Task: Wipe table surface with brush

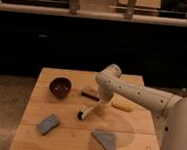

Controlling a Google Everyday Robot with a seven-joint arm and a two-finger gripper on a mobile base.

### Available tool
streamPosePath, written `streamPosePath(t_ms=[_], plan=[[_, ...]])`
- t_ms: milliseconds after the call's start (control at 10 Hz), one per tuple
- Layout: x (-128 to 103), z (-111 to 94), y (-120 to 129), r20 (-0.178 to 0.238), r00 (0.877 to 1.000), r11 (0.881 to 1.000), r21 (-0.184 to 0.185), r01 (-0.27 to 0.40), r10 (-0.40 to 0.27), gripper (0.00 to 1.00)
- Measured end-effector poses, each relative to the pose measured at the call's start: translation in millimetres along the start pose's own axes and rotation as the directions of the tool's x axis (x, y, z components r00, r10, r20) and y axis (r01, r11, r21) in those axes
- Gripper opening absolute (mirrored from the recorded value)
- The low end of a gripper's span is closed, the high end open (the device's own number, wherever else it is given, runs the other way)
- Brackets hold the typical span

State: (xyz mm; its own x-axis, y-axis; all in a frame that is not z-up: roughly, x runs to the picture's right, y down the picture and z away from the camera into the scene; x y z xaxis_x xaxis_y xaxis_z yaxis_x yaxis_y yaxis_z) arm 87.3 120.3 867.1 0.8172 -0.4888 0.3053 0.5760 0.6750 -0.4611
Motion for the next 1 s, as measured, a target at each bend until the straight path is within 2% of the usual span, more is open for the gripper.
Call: streamPosePath(t_ms=[200,400,600,800,1000], plan=[[-20,-5,-14,0.020,0.999,0.999,0.023,0.032,-0.032,0.05],[-48,-3,-24,0.033,0.994,0.994,0.023,0.105,-0.106,0.05],[-71,3,-19,0.056,0.983,0.985,0.016,0.172,-0.172,0.05],[-72,5,-3,0.071,0.979,0.982,0.005,0.188,-0.188,0.05],[-57,6,16,0.079,0.981,0.984,-0.002,0.180,-0.179,0.05]])
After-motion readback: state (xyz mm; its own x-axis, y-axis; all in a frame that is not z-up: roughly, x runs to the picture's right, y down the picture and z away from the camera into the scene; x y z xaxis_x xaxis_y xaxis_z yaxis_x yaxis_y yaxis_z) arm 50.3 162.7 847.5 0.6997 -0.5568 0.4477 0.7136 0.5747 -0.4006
